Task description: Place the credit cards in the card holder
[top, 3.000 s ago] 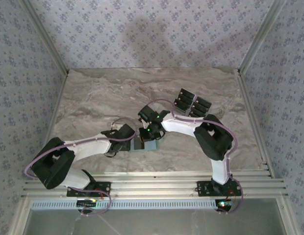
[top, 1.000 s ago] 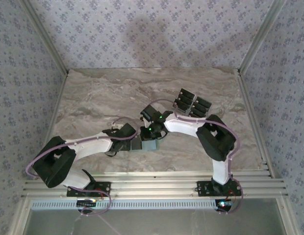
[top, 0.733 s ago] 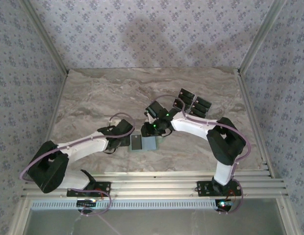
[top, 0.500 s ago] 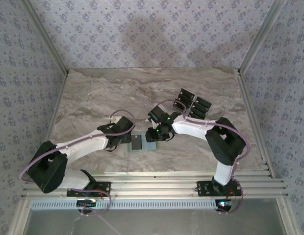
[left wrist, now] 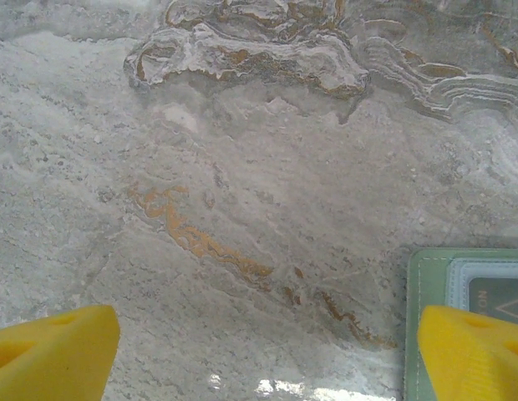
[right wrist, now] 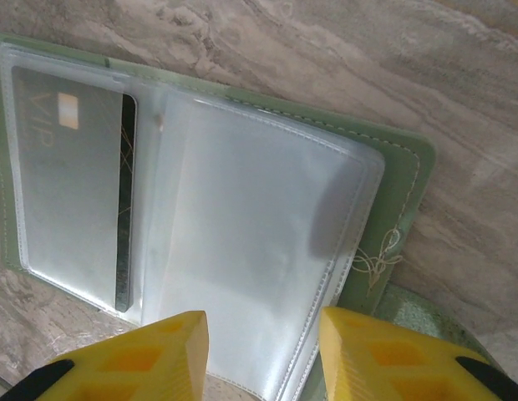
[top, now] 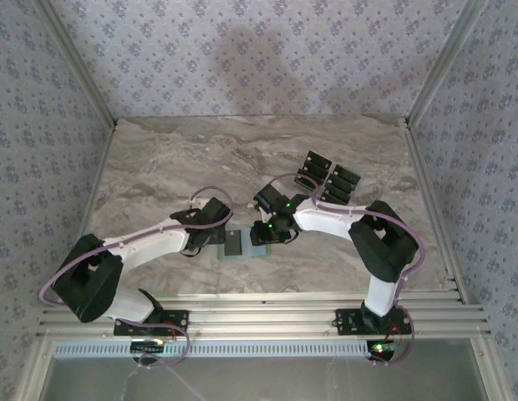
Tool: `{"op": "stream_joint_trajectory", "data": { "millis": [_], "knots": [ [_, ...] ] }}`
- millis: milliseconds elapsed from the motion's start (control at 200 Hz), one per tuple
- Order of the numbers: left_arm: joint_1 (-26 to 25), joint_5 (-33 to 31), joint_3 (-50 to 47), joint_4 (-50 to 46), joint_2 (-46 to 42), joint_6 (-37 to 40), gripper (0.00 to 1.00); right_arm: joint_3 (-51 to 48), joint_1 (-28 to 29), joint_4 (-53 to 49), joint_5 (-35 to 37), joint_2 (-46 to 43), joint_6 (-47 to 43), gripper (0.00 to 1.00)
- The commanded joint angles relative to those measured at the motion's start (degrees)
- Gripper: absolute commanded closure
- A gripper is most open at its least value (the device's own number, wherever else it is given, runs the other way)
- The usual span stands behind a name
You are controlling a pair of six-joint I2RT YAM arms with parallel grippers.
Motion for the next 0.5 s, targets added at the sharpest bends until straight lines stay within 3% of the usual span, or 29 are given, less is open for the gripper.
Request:
{"op": "stream_joint_trajectory", "data": {
  "millis": [0,495],
  "knots": [
    [0.2,0.7,1.1,0.0,0.6,0.3,0.08,-0.8,-0.3,1.0,-0.1,1.2,0.5,0.58],
    [0.1,1.3,0.1,1.4,1.0,0.0,0.08,0.7,-0.1,3.7,-4.3,1.9,1.4,0.59]
  ]
}}
